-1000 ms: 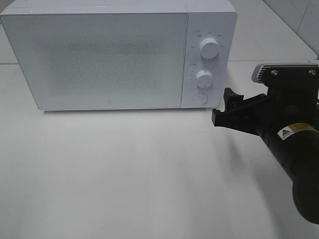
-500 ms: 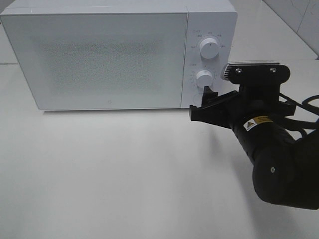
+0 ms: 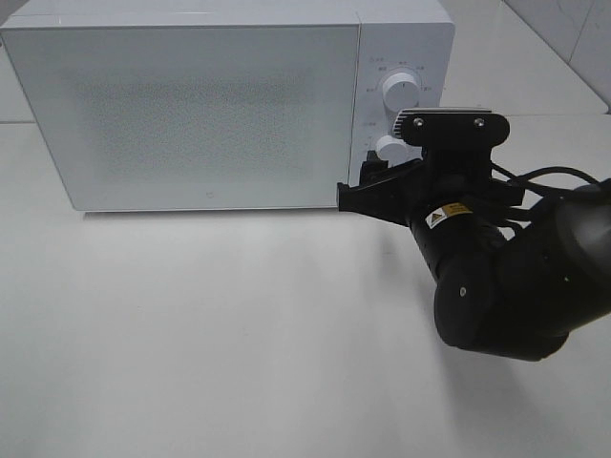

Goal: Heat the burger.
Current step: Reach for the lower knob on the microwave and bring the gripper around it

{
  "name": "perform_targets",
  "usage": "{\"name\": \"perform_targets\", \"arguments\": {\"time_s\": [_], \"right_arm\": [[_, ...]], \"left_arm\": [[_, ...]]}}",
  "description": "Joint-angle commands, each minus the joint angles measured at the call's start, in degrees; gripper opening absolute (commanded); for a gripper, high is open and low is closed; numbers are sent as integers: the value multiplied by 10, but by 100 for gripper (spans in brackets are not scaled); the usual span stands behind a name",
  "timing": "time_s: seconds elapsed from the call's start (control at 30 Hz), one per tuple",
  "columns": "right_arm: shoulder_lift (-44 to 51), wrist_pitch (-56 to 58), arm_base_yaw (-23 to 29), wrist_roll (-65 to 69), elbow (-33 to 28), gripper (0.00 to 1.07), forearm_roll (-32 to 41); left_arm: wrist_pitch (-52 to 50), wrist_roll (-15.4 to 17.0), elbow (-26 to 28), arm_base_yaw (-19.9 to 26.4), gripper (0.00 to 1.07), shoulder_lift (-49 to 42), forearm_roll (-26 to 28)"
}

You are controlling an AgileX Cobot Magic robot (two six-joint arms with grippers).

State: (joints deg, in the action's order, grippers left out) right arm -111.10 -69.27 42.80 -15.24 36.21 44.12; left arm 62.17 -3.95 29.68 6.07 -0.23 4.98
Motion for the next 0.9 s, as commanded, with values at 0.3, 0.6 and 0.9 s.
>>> {"name": "perform_targets", "arguments": {"time_s": [0.3, 0.6, 0.9], "right_arm": [[-39, 17, -36, 3, 48, 74, -39], [-61, 43, -60, 15, 82, 74, -58], [-78, 53, -60, 15, 104, 74, -63]], "left_arm": [[-9, 3, -1, 2, 98, -10, -1], [-9, 3, -1, 2, 98, -10, -1], [-9, 3, -1, 2, 98, -10, -1]]}}
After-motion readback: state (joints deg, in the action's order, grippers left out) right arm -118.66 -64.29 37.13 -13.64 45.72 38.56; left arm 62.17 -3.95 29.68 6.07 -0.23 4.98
